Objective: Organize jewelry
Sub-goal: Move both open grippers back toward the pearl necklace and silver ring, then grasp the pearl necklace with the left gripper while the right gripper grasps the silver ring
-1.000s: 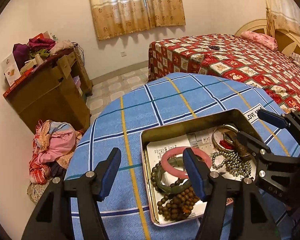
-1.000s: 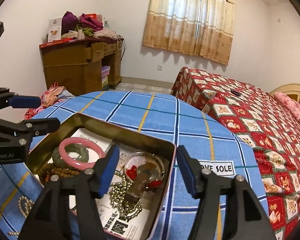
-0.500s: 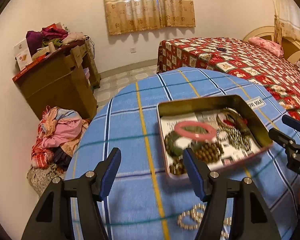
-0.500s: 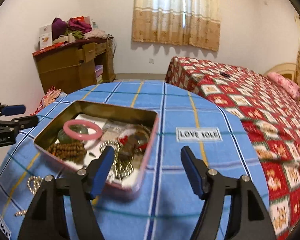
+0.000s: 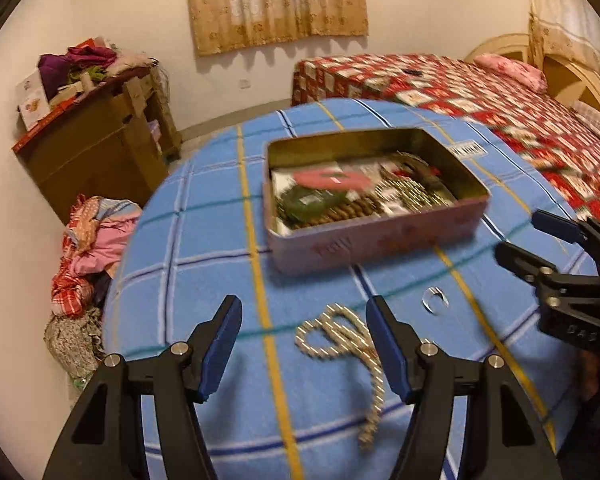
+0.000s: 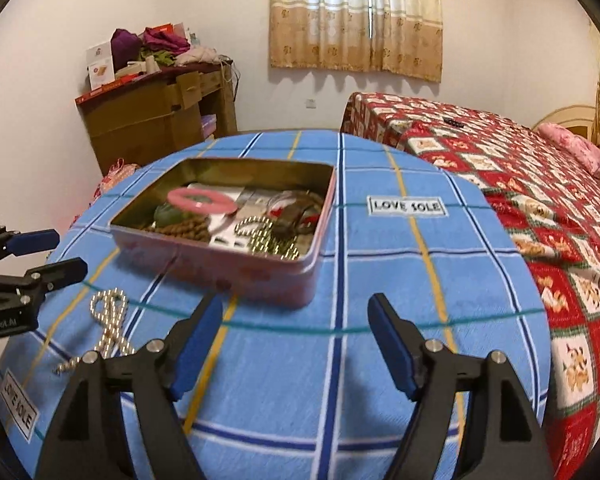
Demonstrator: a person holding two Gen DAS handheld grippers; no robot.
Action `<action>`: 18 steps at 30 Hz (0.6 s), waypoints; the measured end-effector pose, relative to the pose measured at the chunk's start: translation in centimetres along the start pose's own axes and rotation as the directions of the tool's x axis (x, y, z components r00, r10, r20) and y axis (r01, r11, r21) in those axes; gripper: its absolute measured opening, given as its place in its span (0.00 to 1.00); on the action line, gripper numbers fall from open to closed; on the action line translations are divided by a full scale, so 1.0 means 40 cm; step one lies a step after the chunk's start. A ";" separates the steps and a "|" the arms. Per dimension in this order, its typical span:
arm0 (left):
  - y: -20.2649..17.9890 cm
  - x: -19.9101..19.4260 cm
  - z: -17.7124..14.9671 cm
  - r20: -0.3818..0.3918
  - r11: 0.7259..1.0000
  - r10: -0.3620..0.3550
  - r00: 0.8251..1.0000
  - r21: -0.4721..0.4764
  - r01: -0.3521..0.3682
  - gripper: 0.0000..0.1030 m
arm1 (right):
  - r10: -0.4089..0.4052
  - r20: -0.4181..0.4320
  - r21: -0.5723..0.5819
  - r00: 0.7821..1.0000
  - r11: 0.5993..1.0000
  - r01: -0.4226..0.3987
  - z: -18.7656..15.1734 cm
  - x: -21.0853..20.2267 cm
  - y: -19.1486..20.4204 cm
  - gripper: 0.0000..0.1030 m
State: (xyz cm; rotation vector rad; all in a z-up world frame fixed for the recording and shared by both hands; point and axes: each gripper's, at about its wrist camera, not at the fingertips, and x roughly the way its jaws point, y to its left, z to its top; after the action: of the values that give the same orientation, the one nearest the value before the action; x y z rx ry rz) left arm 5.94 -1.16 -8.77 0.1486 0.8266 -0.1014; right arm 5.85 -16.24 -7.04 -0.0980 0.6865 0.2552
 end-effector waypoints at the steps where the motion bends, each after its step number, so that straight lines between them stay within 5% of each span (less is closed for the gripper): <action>1: -0.013 0.004 -0.008 -0.008 1.000 -0.007 1.000 0.010 0.007 0.63 | 0.000 -0.006 -0.006 1.000 1.000 0.000 -0.008 0.002 0.005 0.76; 12: -0.035 0.071 -0.044 -0.077 0.999 -0.014 0.997 0.043 0.017 0.66 | -0.028 -0.037 -0.029 0.999 0.999 0.027 -0.025 0.017 0.015 0.80; 18: 0.048 0.087 -0.045 -0.070 1.000 0.006 0.998 -0.019 -0.007 0.71 | -0.042 -0.041 -0.057 0.998 0.998 0.040 -0.029 0.020 0.030 0.80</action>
State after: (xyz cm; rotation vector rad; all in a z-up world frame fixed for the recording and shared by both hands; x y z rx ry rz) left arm 7.25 0.92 -12.37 0.1372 0.8964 -0.0828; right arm 5.41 -15.12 -8.44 -0.1717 0.7181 0.2335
